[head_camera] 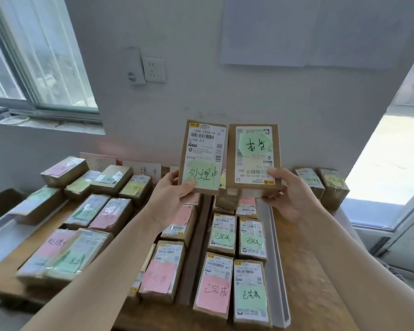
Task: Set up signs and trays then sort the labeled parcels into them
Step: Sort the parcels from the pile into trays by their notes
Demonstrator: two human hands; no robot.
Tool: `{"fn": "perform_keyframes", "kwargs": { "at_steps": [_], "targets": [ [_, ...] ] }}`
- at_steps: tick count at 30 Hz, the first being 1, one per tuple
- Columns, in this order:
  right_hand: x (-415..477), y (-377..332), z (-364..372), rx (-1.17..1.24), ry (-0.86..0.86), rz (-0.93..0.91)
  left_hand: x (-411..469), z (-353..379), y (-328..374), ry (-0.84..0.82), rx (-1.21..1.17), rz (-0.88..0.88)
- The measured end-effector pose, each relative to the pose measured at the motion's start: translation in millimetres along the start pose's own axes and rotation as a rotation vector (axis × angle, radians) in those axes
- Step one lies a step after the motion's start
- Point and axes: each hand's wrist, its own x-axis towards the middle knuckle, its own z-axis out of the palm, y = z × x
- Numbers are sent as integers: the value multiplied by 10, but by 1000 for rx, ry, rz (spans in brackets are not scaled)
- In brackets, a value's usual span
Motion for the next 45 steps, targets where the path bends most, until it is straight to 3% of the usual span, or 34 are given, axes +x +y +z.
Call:
{"fn": "perform_keyframes", "kwargs": {
  "at_steps": [14,24,36,45],
  "targets": [
    [305,286,670,45,-197,110,-182,-466,112,223,-8,33],
    [364,478,1283,-68,-284,92,-312,-1021,311,311,-12,74],
    [-39,1407,3028,-90,-346,116,-878,-2875,771,354,-34,96],
    [-320,2314,4295,-81,-219,212,-1251,-4349,1206,463,-31,90]
  ]
}}
